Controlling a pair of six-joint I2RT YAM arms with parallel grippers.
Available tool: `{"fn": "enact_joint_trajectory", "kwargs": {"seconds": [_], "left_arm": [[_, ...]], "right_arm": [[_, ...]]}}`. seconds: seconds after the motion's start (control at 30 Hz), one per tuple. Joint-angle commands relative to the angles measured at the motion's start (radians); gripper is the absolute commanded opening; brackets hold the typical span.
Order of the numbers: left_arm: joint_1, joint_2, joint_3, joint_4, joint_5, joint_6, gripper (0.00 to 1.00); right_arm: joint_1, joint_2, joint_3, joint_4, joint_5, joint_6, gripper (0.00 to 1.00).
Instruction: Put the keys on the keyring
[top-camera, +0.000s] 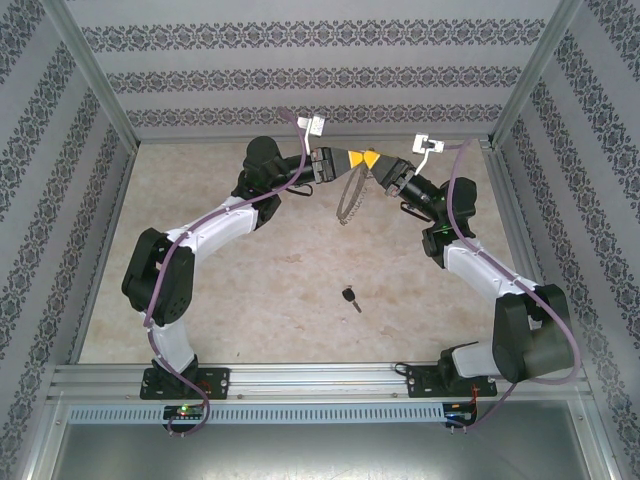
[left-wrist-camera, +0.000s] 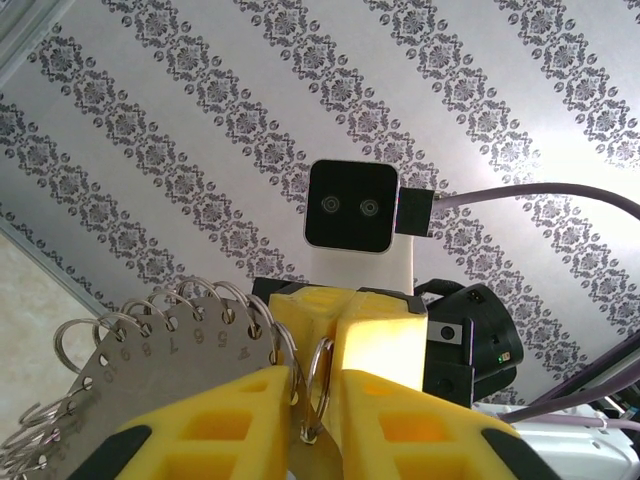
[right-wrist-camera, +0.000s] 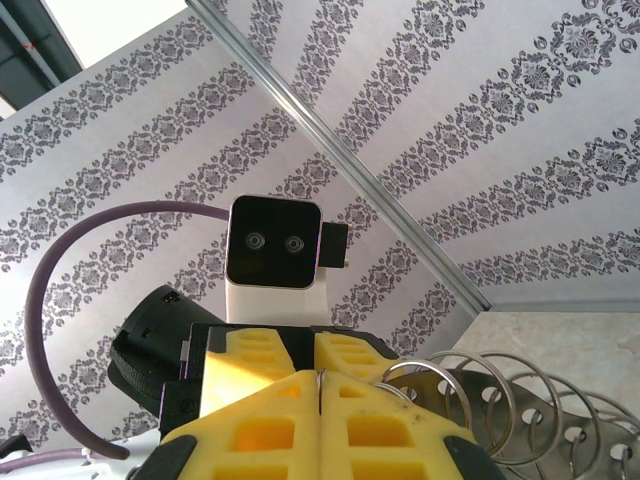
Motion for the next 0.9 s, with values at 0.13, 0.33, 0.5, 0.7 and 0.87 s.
{"fn": "enact_joint_trajectory", "kwargs": {"seconds": [0.13,0.33,0.5,0.7,0.87], "left_arm": [[-0.009,-0.022,-0.013,0.066,0.002,0.008,0.10],[-0.008,-0.023,-0.013,0.069,0.003,0.014,0.00],[-0.009,-0.030,-0.016,0.053,0.003,0.037,0.00],[-0.009,-0.081,-0.027,-0.086,-0.008,0.184,0.00],[-0.009,-0.134,-0.039,-0.226,-0.024,0.338,0.00]], "right_arm": [[0.007,0.002,0.022,0.071,0.012,-0.003,0.00],[0.008,0.005,0.024,0.070,0.003,0.000,0.00],[0.001,-0.006,0.023,0.050,-0.004,0.002,0.16],[-0.078,-0.103,-0.052,-0.029,0.008,0.039,0.49],[-0.133,-0.229,-0.141,-0.238,0.021,-0.015,0.55]]}}
